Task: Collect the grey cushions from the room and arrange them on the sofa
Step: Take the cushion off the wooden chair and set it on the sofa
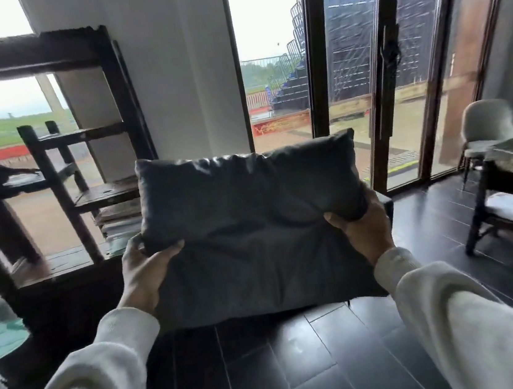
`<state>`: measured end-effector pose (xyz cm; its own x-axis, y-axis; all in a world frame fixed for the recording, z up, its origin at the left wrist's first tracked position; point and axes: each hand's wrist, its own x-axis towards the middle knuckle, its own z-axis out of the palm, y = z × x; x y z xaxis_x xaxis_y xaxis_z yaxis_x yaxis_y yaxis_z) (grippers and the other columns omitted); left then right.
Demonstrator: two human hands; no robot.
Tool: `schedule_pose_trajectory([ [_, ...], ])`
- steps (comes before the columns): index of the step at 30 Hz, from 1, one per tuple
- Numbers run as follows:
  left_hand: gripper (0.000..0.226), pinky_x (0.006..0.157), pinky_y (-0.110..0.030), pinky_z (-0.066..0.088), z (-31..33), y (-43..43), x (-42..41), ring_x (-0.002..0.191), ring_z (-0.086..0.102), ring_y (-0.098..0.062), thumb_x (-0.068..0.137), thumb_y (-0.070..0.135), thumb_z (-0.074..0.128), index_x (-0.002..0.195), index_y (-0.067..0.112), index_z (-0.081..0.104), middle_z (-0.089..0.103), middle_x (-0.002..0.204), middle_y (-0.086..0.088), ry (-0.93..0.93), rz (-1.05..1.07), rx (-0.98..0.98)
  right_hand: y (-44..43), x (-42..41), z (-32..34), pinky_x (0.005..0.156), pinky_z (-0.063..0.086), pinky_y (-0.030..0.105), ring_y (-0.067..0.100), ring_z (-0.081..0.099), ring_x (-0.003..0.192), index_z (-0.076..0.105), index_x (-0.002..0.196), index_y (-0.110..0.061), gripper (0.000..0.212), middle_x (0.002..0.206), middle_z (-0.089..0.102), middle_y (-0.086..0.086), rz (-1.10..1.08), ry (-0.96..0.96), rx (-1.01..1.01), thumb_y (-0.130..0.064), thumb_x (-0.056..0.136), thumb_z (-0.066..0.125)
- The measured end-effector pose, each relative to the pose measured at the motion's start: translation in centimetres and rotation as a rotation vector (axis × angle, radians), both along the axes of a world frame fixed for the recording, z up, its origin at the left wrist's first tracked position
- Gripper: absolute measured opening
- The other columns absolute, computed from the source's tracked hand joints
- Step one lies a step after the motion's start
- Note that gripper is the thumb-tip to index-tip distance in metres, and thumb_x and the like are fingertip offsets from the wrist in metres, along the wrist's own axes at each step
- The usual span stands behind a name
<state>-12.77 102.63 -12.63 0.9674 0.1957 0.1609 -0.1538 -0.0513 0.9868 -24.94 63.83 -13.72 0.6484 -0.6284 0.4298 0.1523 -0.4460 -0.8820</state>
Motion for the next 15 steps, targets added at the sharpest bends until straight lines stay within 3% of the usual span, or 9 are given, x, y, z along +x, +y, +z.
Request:
schedule_pose_trajectory([
  [3, 0.065, 0.088, -0.042, 0.062, -0.7, -5.6, 3.0, 0.099, 0.077, -0.026, 0.063, 0.019, 0.1, 0.12, 0.022, 0.069, 0.079, 0.105, -0.003, 0.011, -0.059, -0.003, -4.5, 0.7, -0.9, 0.106, 0.043, 0.026, 0.023, 0.058, 0.129, 0.048, 0.154, -0.022, 0.094, 0.14, 0.062, -0.004, -0.072, 0.004, 0.009, -0.024, 0.073, 0.095],
  [7, 0.061, 0.089, -0.043, 0.061, -1.8, -12.5, 7.7, 0.098, 0.076, -0.024, 0.065, 0.02, 0.1, 0.118, 0.022, 0.068, 0.078, 0.103, -0.003, 0.022, -0.135, 0.014, -10.0, 2.4, -2.0, 0.112, 0.046, 0.041, 0.025, 0.059, 0.13, 0.046, 0.153, -0.029, 0.094, 0.143, 0.063, -0.005, -0.175, 0.051, 0.002, -0.033, 0.072, 0.094],
  [15, 0.064, 0.09, -0.043, 0.062, -2.3, -25.2, 20.4, 0.098, 0.075, -0.025, 0.066, 0.017, 0.099, 0.122, 0.017, 0.067, 0.077, 0.105, -0.005, 0.004, -0.269, 0.028, -20.6, 10.7, -2.2, 0.111, 0.046, 0.045, 0.022, 0.061, 0.127, 0.05, 0.147, -0.032, 0.092, 0.138, 0.065, -0.008, -0.315, 0.031, -0.009, -0.041, 0.066, 0.093],
])
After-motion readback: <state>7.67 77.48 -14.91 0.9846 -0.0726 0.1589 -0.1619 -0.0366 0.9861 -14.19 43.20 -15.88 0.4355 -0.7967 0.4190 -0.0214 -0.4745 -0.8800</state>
